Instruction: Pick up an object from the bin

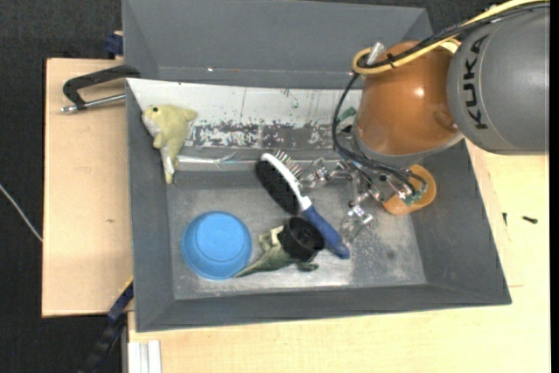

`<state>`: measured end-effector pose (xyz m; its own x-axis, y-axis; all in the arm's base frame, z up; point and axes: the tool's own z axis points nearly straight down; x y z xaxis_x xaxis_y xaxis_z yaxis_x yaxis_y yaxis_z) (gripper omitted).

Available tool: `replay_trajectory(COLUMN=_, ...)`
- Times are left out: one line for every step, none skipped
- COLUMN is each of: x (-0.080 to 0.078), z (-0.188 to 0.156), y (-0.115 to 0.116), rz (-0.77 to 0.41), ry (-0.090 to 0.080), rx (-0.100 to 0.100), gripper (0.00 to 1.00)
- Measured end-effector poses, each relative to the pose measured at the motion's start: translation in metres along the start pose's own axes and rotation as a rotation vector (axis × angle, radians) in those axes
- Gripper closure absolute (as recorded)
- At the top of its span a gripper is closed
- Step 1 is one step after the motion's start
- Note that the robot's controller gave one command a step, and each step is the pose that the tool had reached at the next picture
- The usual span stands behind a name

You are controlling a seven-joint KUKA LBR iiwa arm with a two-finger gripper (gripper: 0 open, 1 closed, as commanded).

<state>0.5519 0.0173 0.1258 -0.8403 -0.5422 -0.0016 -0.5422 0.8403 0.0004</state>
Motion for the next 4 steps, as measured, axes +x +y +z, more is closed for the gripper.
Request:
replay_trajectory(x=-0.003, z=0.034, y=0.029, rz=0.091, ry=-0.012, rx=0.004, gripper=0.0)
replay_trajectory(x=-0.02, z=0.043, y=0.035, rz=0.156, ry=0.011, rx=0.002, gripper=0.0)
replay_trajectory(x=-0.022, z=0.051, y=0.037, rz=0.159, ry=-0.01, rx=0.005, gripper=1.0)
replay_trajectory(x=-0.021, z=-0.066, y=0.04, rz=0.186, ry=-0.013, rx=0.005, gripper=1.0)
